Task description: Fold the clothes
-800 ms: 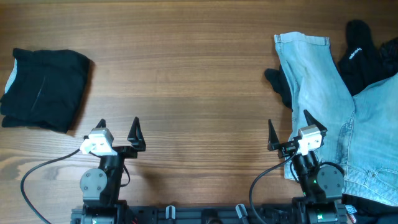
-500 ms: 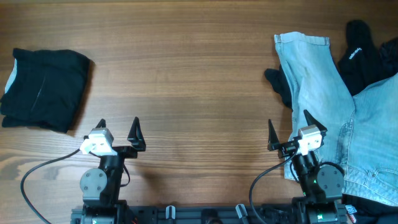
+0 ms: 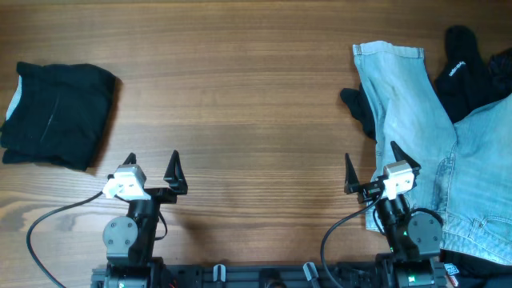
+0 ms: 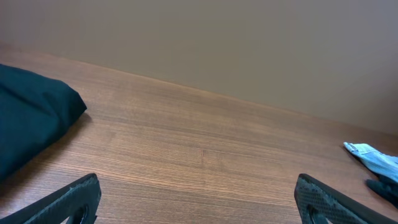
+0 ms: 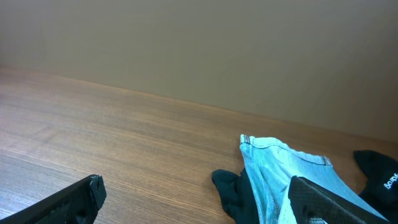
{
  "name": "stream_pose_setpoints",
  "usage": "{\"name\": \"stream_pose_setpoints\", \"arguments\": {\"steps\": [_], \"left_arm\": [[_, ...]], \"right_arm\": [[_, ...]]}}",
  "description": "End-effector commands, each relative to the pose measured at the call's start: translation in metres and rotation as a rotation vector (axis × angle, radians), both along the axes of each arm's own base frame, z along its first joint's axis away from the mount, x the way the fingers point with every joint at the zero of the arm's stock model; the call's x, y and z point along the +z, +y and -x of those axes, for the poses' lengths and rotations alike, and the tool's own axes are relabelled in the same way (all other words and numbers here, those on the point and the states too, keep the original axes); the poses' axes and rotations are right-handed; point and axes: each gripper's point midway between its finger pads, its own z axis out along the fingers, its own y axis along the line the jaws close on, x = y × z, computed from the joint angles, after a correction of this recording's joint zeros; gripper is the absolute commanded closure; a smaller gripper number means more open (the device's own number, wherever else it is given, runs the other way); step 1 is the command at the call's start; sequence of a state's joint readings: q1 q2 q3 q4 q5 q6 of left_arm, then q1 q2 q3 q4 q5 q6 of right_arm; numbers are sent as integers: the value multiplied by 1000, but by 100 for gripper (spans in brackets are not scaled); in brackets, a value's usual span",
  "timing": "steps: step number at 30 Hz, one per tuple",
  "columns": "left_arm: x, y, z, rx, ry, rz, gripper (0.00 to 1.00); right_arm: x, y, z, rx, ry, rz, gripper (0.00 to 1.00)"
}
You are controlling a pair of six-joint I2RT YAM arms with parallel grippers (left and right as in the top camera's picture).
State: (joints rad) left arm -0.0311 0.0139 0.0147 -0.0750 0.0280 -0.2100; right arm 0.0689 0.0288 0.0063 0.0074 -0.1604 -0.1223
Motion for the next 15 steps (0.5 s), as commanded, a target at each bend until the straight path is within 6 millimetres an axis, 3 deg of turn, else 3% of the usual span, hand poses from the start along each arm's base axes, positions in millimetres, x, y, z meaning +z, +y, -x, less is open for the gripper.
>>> {"name": "stream_pose_setpoints", "arguments": {"steps": [1, 15], "left_arm": [[-3, -2, 0, -11, 0, -19, 0], [-3, -2, 0, -11, -1, -20, 0]], "right_arm": [[1, 3, 1, 18, -4, 8, 0], [0, 3, 0, 18, 0, 9, 0]]}}
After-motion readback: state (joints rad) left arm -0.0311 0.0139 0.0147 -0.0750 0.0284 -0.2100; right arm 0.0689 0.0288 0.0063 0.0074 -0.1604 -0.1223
